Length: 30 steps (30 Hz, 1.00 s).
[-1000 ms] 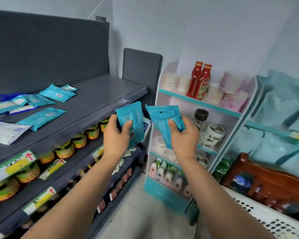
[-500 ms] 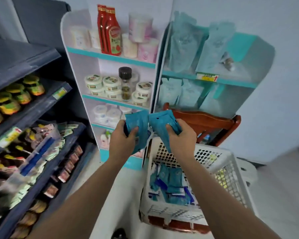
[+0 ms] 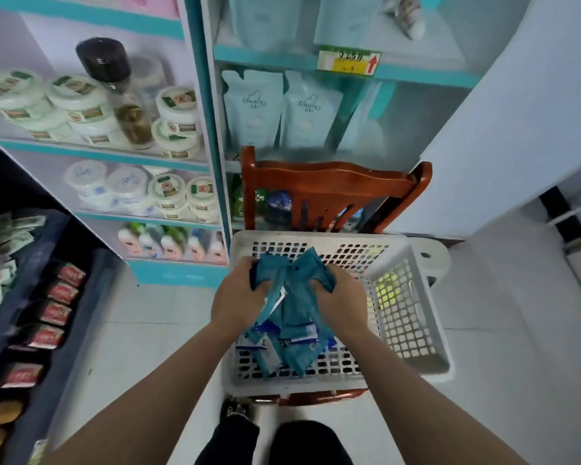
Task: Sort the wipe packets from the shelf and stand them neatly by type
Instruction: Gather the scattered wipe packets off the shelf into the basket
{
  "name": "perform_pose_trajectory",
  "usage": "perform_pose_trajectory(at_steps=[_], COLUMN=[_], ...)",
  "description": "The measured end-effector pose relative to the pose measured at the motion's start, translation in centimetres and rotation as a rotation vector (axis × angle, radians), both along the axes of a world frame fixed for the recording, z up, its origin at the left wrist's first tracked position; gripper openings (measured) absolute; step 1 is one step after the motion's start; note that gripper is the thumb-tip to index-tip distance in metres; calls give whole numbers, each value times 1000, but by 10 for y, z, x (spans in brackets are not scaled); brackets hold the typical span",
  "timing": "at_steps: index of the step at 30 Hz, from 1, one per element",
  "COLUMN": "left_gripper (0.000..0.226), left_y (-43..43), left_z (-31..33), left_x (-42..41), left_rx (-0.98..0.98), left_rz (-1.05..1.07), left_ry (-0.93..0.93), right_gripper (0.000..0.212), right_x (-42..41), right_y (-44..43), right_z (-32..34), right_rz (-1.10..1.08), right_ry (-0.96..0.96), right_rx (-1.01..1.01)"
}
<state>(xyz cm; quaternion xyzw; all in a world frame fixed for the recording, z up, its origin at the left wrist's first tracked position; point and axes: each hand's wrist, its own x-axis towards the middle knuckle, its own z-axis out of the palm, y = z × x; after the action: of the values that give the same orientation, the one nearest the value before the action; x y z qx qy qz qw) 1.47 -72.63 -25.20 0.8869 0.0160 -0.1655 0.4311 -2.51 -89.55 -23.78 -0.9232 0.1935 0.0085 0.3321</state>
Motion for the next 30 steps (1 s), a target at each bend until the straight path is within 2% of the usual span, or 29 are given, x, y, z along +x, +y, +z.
perform_pose_trajectory(at_steps=[3,7,12,15,17,19,22,25,30], left_gripper=[43,37,38,36,50,74,89,94,94], left_y=[-14,-32,-46,-51,-53,-56,-57,-51,-43], left_z=[-32,-78,-144,-182,-208,-227,-245,-259,-263], left_x=[-3,-10,-20,-23,-27,-31,-35,-36,-34], left_rx=[153,280,439,541,640,813,955,948,909], left_rz=[-112,-208,-315,-347,-384,-472,-627,-689,-675], left_ry=[77,182,351,406,392,351,364,449,462], right_gripper=[7,19,8,34,50,67,84,81,71], right_x=[-2,-1,-2,-3,-6,-11,-20,-23,-12], right_y=[-15,-35,-51,-52,-47,-43,-45,-47,-48], right_z=[-36,-88,-161,-201,-226,-252,-279,-293,-290], right_rz=[37,142,276,282,300,429,711,836,857], right_ry=[129,299,469,564,612,638,775,834,854], right_rx=[16,27,69,123,169,91,-238,-381,-395])
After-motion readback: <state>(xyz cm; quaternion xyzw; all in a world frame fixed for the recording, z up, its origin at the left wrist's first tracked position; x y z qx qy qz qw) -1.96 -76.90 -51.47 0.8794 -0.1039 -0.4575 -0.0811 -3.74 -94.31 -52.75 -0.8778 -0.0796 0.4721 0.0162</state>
